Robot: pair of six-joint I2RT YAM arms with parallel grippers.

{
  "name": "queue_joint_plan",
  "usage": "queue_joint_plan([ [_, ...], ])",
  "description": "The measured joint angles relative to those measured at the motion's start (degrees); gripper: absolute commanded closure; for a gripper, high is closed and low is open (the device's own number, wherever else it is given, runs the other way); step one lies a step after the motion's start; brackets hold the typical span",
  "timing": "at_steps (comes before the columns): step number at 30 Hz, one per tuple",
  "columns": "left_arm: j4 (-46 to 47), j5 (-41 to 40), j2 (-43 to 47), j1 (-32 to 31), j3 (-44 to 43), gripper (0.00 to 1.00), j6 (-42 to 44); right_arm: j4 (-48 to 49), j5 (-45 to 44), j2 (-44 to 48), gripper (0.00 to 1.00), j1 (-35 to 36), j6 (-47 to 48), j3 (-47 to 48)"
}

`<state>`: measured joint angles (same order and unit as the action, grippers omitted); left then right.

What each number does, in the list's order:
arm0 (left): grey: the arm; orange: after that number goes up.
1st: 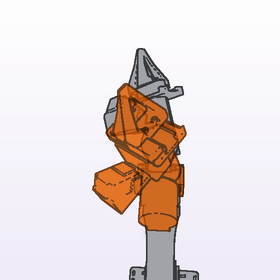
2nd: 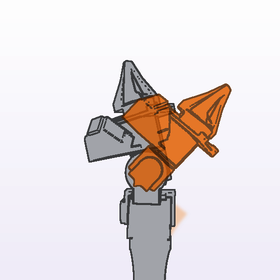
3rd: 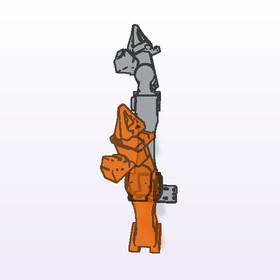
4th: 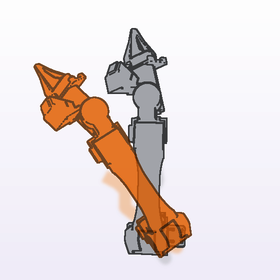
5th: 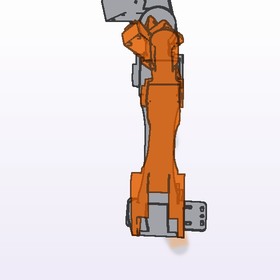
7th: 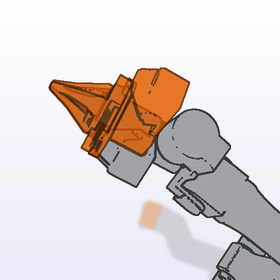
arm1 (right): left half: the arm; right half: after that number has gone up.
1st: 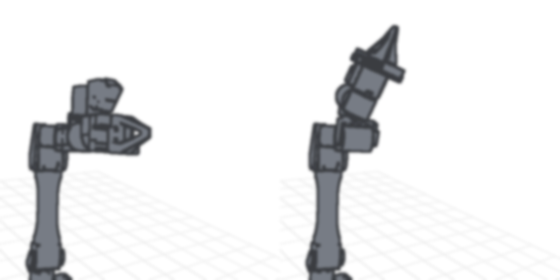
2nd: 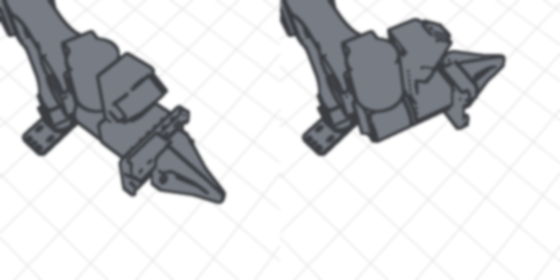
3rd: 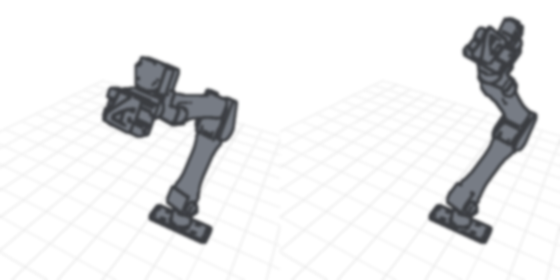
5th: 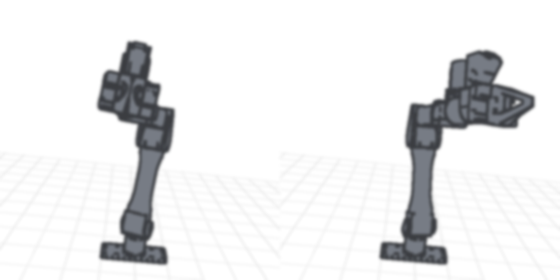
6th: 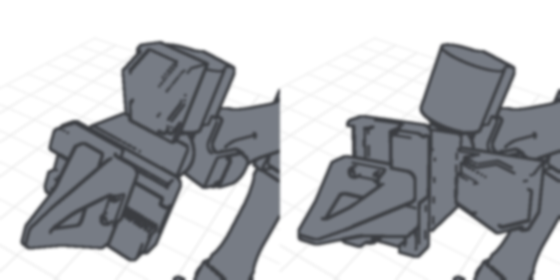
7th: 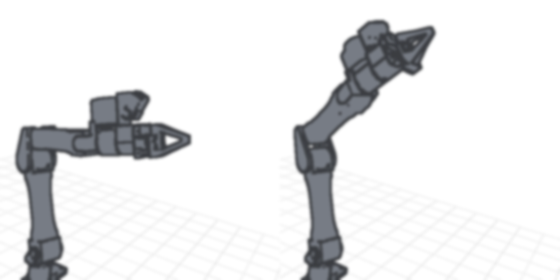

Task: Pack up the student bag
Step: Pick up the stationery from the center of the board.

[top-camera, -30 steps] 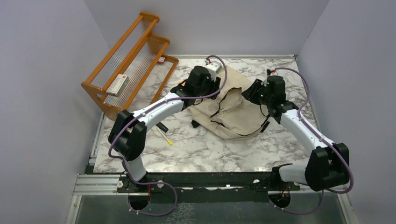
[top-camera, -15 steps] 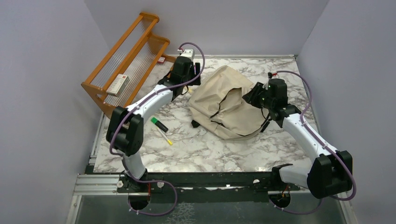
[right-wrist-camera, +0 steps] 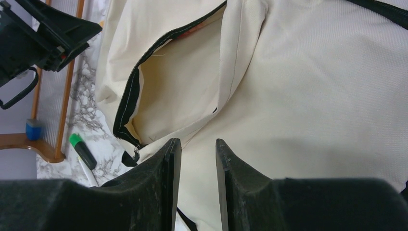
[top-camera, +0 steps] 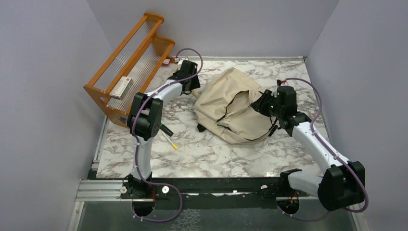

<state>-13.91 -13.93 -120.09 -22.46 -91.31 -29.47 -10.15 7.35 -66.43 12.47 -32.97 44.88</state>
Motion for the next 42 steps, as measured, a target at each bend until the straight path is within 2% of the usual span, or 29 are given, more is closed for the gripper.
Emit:
queue_joint_plan([
  [13, -2.5, -0.6, -9.0, 0.3, -7.3, 0.33, -3.3, 0.0, 0.7, 0.2, 0.63, 0.0, -0.2, -0.9],
  [23, -3.1, -3.1, -9.0, 0.3, -6.6, 0.57, -1.2, 0.0, 1.2, 0.2, 0.63, 0.0, -0.6, -1.4],
  [29, -2.6, -3.5, -8.8, 0.6, -5.6, 0.78, 2.6, 0.0, 1.3, 0.1, 0.63, 0.0, -0.7, -1.4],
  [36, -1.9, -2.5, -5.9, 1.9, -1.6, 0.86, 6.0, 0.0, 1.5, 0.1, 0.63, 0.0, -0.7, -1.4],
  [42, -2.4, 2.1, 0.1, 3.1, 4.7, 0.87, 10.0, 0.0, 6.3, -0.3, 0.63, 0.0, -0.2, -0.5],
])
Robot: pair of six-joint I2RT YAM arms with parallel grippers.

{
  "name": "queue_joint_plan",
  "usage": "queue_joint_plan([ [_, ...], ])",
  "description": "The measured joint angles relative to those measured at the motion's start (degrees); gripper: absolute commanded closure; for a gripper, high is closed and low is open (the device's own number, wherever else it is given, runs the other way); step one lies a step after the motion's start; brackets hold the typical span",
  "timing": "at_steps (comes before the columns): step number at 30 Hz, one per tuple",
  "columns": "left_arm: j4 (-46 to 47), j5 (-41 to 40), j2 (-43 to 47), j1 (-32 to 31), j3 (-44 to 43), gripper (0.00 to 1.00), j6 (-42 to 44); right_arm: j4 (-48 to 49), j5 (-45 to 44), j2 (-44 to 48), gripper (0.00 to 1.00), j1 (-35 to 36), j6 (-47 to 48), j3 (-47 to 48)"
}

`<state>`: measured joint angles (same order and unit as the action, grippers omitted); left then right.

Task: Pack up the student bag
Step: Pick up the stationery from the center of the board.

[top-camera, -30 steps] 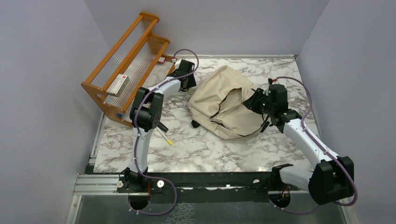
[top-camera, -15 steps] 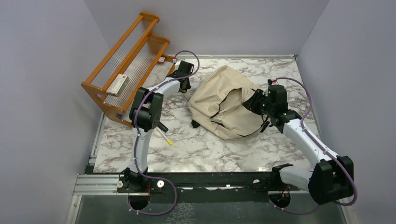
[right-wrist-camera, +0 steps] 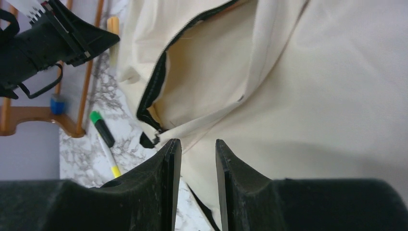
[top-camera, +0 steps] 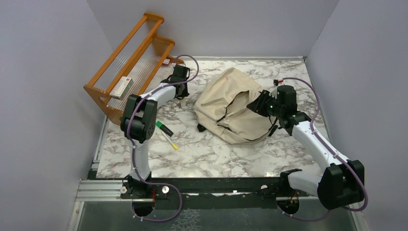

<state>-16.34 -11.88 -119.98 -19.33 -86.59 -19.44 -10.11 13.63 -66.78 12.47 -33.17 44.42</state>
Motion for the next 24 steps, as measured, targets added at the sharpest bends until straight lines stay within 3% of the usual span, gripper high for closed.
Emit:
queue_joint_plan([
  [8, 4.5, 9.7, 20.7, 0.1, 10.7, 1.0, 0.0, 3.2, 9.0, -1.0, 0.62, 0.1, -4.0, 5.1],
  [12, 10.6, 17.5, 30.1, -0.2, 15.3, 1.0, -4.7, 6.6, 12.6, -3.3, 0.6, 1.7, -6.8, 7.8],
  [16, 14.9, 21.1, 34.1, -1.4, 19.5, 1.0, -10.0, 9.9, 13.2, -6.1, 0.56, 6.7, -8.9, 10.2],
  [24, 21.4, 23.4, 36.6, -9.7, 23.8, 1.0, -18.7, 16.8, 12.5, -9.4, 0.52, 14.9, -13.5, 10.8],
])
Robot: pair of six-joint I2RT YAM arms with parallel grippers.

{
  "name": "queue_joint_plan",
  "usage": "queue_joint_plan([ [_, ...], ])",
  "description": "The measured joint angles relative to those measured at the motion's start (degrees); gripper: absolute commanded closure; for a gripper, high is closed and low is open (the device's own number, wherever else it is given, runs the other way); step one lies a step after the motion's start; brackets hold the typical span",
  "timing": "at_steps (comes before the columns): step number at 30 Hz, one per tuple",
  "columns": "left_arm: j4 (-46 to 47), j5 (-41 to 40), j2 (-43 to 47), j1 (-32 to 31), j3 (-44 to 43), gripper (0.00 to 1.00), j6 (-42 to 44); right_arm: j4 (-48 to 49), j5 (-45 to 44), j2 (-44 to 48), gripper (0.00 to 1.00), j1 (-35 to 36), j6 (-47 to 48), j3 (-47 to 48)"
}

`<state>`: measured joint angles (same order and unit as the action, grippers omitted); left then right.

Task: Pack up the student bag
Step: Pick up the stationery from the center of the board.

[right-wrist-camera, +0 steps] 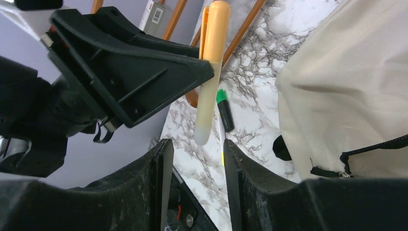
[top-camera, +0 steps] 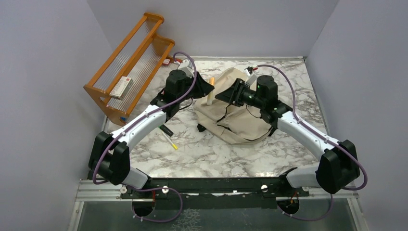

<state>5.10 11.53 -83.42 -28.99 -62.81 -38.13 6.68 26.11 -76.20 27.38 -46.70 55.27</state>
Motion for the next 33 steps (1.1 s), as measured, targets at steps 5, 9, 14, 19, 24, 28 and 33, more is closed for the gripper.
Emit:
queue_joint_plan([
  [5, 3.3, 0.2, 0.0, -2.2, 0.0, 1.0, -3.0, 0.8, -1.4, -1.3, 0.51, 0.7, -1.5, 0.5],
  [9, 4.4, 0.2, 0.0, -3.0, 0.0, 1.0, -3.7, 1.3, -2.4, -2.2, 0.51, 0.7, -1.9, 0.9],
  [14, 5.0, 0.4, -0.1, -3.7, 0.0, 1.0, -4.1, 1.9, -2.6, -3.8, 0.53, 0.7, -2.4, 1.0],
  [19, 5.2, 0.5, -0.3, -3.8, 0.0, 1.0, -4.3, 2.6, -2.6, -5.2, 0.65, 0.7, -2.8, 1.9],
  [24, 5.5, 0.8, -1.4, -3.8, 0.0, 1.0, -4.3, 3.6, -2.4, -6.6, 0.81, 0.9, -3.1, 2.6],
  [28, 5.7, 0.9, -1.9, -3.8, 0.0, 0.84, -4.3, 3.1, -2.8, -6.8, 0.91, 0.9, -2.7, 2.6],
  [33, 6.4, 2.2, -2.4, -3.8, -0.2, 0.48, -3.0, 1.7, -5.1, -5.8, 1.0, 1.2, -1.8, 2.5],
])
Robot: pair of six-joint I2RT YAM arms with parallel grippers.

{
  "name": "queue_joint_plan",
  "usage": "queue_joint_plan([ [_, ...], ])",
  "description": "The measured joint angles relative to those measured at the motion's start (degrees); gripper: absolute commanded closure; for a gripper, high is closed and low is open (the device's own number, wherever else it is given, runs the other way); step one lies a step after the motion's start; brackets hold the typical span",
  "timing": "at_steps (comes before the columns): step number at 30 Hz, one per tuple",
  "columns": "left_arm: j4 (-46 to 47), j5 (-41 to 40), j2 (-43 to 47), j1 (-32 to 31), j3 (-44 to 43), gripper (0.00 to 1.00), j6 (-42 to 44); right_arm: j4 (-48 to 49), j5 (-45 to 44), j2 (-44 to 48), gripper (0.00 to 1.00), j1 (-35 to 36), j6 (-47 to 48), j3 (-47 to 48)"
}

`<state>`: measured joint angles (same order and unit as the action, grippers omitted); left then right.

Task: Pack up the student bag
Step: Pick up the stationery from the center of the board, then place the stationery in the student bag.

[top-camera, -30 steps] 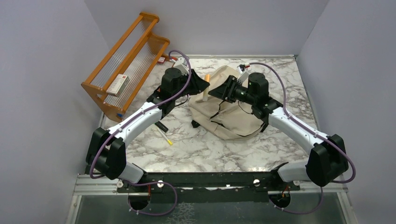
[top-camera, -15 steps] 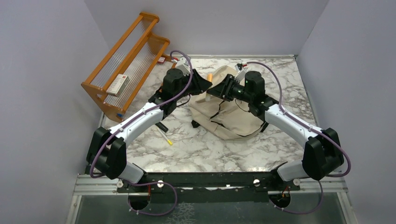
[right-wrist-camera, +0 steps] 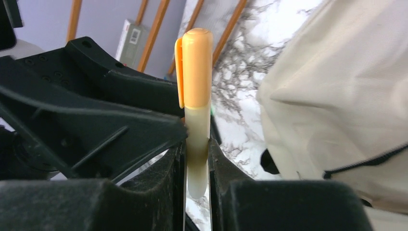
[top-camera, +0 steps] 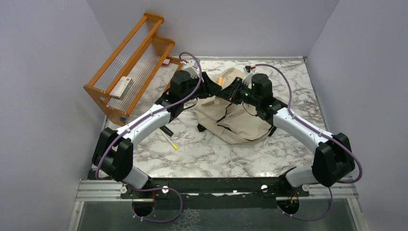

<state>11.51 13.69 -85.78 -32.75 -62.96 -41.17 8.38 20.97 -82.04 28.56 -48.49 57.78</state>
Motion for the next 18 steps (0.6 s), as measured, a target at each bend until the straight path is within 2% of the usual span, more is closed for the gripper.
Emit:
queue_joint_plan([
  [2, 0.0, 1.6, -0.2, 0.0, -0.4, 0.4, 0.9, -1.8, -3.3, 1.5, 1.0, 0.1, 0.7, -0.3],
  [4, -0.1, 3.1, -0.3, -0.1, -0.9, 0.38, 2.1, -3.8, -6.8, 3.6, 1.0, 0.0, 1.6, -1.0],
  [11, -1.3, 7.7, -1.0, -0.4, -4.0, 0.35, 8.1, -14.8, -23.1, 13.3, 1.0, -1.7, 5.9, -1.7],
  [14, -4.3, 8.1, -3.3, -0.8, -7.4, 0.34, 12.3, -18.3, -23.1, 15.3, 1.0, -9.1, 7.3, -2.1],
  [18, -11.0, 7.3, -8.4, -2.6, -13.2, 0.32, 20.0, -21.8, -15.0, 15.3, 1.0, -25.8, 8.9, -4.2],
])
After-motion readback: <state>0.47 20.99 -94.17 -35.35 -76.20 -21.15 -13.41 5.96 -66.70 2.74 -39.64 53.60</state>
